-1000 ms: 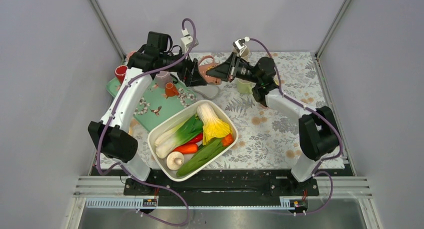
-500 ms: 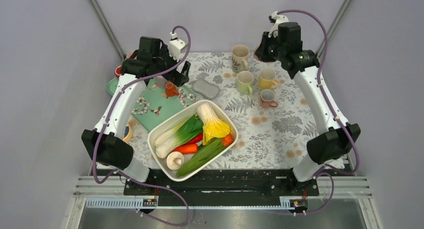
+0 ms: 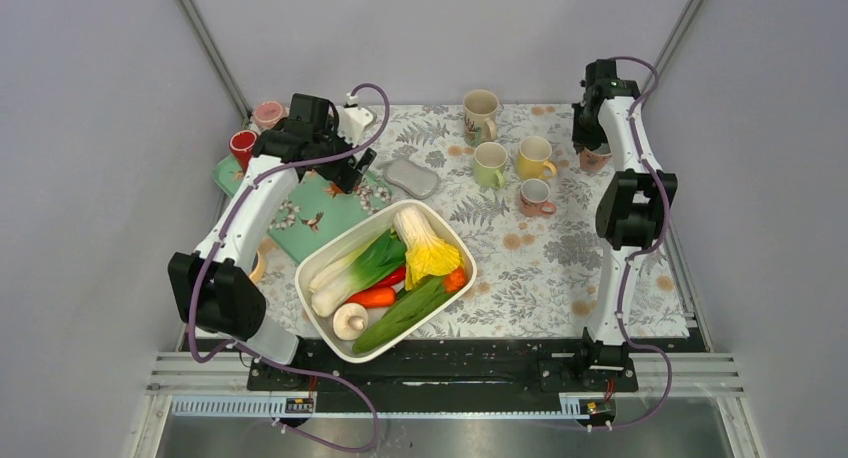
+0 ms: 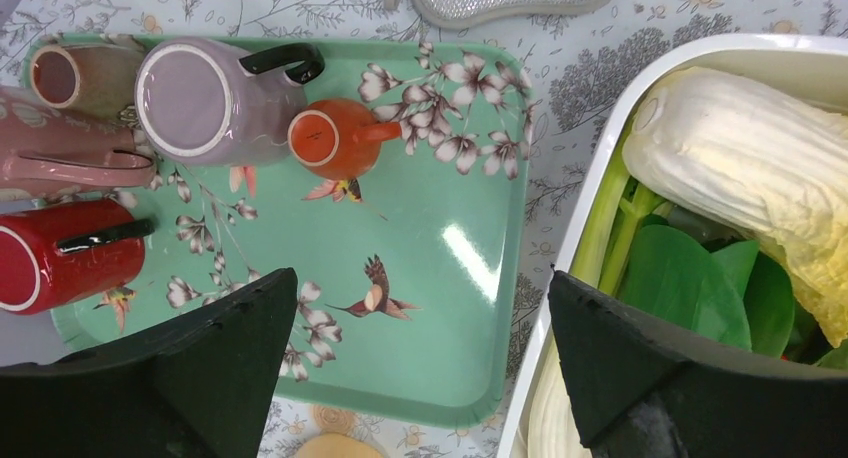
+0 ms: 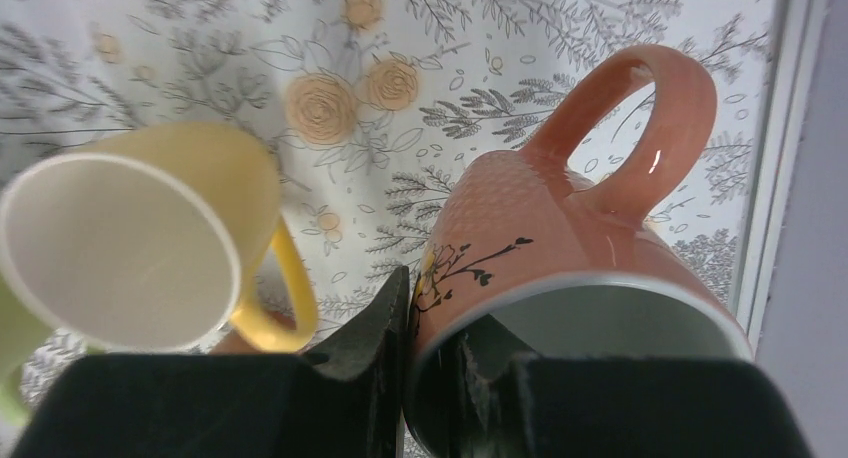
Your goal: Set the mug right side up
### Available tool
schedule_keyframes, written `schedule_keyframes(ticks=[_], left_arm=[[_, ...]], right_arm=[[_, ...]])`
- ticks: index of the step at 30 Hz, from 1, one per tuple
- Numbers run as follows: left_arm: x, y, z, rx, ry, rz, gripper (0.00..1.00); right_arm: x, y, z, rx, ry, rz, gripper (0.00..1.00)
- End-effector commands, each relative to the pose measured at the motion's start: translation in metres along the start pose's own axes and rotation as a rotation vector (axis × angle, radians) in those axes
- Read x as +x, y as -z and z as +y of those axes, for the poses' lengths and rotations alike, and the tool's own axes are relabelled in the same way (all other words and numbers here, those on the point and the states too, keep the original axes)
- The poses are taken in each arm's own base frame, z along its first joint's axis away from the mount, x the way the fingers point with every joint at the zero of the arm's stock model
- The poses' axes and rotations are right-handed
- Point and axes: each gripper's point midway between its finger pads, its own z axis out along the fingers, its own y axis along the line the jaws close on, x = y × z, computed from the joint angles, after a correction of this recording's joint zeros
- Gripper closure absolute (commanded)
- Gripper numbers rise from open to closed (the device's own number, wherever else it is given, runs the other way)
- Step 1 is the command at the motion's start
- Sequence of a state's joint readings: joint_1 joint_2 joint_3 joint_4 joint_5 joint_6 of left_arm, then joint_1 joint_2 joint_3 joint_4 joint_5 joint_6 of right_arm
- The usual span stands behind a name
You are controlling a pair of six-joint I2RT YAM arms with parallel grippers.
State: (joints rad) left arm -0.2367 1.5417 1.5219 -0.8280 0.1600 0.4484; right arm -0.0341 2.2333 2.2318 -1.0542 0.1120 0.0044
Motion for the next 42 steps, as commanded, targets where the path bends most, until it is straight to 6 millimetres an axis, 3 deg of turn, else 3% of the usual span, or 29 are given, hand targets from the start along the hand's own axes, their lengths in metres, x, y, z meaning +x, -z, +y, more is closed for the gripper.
schedule_keyframes(ticks=[1,6,12,17,19,22,25,30,35,38,42], left_arm=[[-0.001,0.005,0.015,-0.086,-0.028,0.001,0.01],[0.014,-0.01,0.028,-0.134,-0.041,0.082,0.01],[0.027,-0.031,0.062,-0.189,0.011,0.162,0.01],[0.03,-0.053,0.084,-0.193,0.005,0.197,0.01],[0.029,-0.061,0.083,-0.149,-0.074,0.197,0.06],[0.026,-0.07,0.06,-0.007,-0.287,0.159,0.23],[0.035,-0.079,0.039,0.11,-0.583,0.134,0.26],[0.052,-0.112,0.053,0.069,-0.95,0.25,0.25],[0.055,-0.147,0.065,0.077,-1.064,0.287,0.26],[0.049,-0.162,0.069,0.065,-1.082,0.277,0.32],[0.052,-0.177,0.07,0.086,-1.076,0.293,0.33]], right_arm=[[-0.015,-0.002,-0.002,-0.026,-0.007,-0.031,1.0],[0.008,-0.039,0.0,-0.075,-0.081,0.063,1.0],[0.021,-0.051,0.005,-0.093,-0.091,0.088,1.0],[0.022,-0.049,0.009,-0.115,-0.092,0.091,0.69],[0.021,-0.044,0.009,-0.12,-0.086,0.085,0.58],[0.017,-0.03,0.008,-0.125,-0.079,0.066,0.43],[0.009,-0.008,0.004,-0.117,-0.067,0.027,0.33],[0.003,0.024,-0.009,-0.069,-0.042,-0.029,0.08],[0.002,0.052,-0.01,-0.077,-0.059,-0.07,0.02],[0.003,0.068,-0.009,-0.094,-0.075,-0.108,0.01],[0.015,0.071,-0.002,-0.132,-0.076,-0.111,0.01]])
